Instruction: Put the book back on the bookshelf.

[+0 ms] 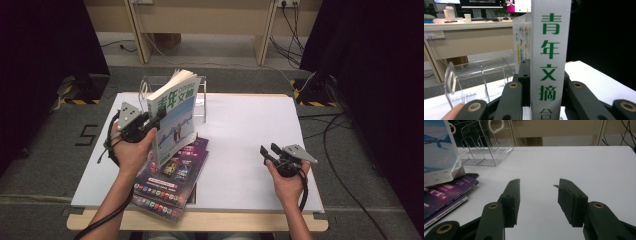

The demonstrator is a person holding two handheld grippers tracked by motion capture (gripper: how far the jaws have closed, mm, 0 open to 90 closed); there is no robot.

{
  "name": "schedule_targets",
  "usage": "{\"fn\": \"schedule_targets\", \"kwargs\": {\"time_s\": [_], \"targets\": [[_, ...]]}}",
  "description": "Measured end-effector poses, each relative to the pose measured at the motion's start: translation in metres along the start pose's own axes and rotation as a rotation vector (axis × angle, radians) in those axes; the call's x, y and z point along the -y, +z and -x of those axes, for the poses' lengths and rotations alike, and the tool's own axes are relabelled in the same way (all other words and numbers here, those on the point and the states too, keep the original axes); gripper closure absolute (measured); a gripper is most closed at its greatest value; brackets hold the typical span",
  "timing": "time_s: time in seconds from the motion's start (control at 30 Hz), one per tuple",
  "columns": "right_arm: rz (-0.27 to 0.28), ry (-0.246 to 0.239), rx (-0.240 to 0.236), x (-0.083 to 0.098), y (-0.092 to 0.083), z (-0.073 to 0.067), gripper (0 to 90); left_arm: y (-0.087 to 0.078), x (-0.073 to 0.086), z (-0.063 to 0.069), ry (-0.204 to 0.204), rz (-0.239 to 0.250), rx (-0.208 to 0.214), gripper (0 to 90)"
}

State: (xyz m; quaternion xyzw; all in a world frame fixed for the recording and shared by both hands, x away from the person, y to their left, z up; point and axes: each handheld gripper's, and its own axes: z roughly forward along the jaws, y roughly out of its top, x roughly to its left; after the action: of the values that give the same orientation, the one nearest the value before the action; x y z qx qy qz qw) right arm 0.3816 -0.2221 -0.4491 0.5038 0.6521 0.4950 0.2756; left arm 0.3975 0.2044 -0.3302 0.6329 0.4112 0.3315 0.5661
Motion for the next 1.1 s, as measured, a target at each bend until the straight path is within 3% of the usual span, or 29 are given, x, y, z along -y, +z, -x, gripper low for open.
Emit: {"fn": "schedule_targets", "kwargs": {"time_s": [0.1,0.2,0.63,1.1], "targets": [[0.0,0.006,0.001,0.0,0.0,0.001,53.5,0.01,-0.008,-0.001,-0.016,-0.014,0.007,73.7],[0.001,0.006,0.0,0.0,0.0,0.002,53.5,0.018,-0.015,0.002,0.008,-0.017,-0.009,73.7],[0.015,0.015,0.006,0.0,-0.002,0.005,53.5,0.06,-0.049,0.005,-0.011,0.007,-0.058,73.7],[0.011,0.027,0.004,0.001,-0.001,0.007,53.4,0.092,-0.062,0.003,-0.014,-0.017,-0.075,73.7]]}}
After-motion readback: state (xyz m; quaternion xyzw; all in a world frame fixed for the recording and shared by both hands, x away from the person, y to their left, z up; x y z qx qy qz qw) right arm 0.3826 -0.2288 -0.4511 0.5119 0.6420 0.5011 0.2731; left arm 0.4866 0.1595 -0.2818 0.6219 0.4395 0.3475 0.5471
